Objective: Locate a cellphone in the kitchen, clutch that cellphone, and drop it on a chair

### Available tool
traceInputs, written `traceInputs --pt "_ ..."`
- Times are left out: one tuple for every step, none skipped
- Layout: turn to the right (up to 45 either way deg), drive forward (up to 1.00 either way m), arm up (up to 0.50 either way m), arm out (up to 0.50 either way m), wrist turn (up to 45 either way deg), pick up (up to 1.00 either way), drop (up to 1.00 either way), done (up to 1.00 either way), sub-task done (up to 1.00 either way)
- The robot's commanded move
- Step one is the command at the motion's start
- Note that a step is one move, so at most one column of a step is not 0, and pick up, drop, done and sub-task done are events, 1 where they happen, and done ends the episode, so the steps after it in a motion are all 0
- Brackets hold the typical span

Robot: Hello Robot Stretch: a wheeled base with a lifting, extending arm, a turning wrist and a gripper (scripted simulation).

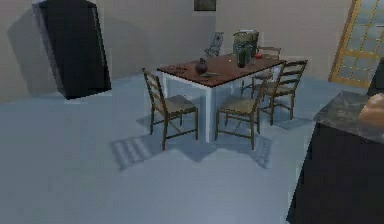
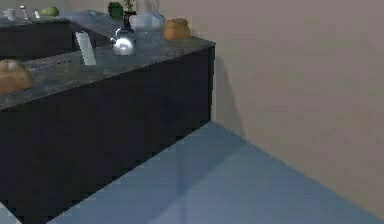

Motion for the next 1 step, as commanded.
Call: traceInputs --pt "0.0 1.00 0.00 0.00 0.0 0.00 0.00 0.00 0.00"
